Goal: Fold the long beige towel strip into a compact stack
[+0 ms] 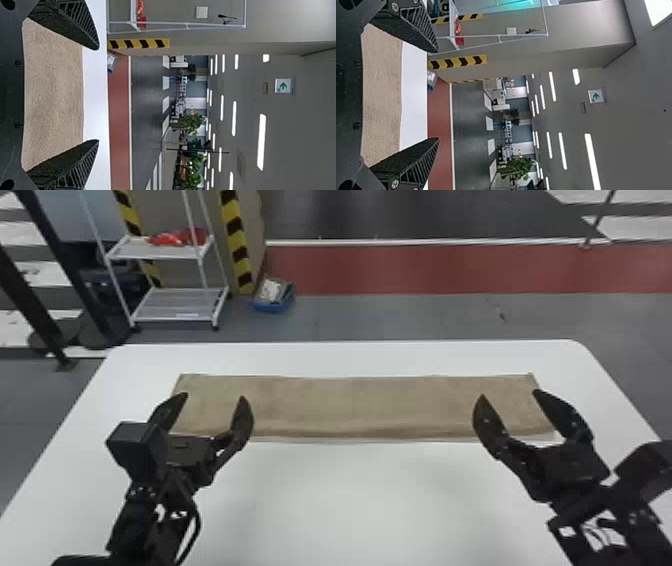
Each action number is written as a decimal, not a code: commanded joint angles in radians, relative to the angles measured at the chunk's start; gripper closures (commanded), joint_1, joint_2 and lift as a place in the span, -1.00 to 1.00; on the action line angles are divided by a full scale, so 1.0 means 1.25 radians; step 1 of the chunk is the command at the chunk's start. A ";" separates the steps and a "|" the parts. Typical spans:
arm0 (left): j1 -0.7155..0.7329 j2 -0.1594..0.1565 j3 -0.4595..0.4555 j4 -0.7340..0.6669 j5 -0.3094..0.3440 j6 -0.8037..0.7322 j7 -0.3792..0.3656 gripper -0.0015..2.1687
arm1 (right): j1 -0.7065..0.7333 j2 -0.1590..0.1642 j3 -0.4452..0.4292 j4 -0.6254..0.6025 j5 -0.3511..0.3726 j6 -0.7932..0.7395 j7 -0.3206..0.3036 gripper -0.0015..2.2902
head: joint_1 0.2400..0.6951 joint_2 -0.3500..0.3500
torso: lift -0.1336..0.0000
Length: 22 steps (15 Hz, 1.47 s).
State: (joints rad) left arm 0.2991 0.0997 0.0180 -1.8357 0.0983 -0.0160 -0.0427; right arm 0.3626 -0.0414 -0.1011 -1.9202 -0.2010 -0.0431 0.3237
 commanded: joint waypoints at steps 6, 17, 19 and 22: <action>-0.005 0.001 -0.002 -0.003 -0.004 0.000 0.000 -0.96 | -0.019 0.000 -0.001 0.000 0.000 0.068 -0.001 -0.91 | 1.00 0.07 | -0.75; -0.200 0.017 0.021 0.171 -0.016 0.125 -0.014 -0.96 | -0.029 -0.007 -0.026 0.014 0.001 0.103 -0.001 -0.91 | 1.00 0.08 | -0.75; -0.258 0.039 0.035 0.196 -0.006 0.187 -0.038 -0.96 | -0.030 -0.015 -0.026 0.014 0.002 0.115 -0.001 -0.91 | 1.00 0.10 | -0.75; -0.269 0.045 0.087 0.192 -0.003 0.304 -0.057 -0.96 | -0.062 -0.036 -0.028 0.041 0.004 0.164 -0.001 -0.91 | 1.00 0.17 | -0.75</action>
State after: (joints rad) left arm -0.0311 0.1538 0.0990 -1.5939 0.0942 0.3085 -0.1129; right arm 0.3070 -0.0709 -0.1338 -1.8917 -0.1963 0.1382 0.3223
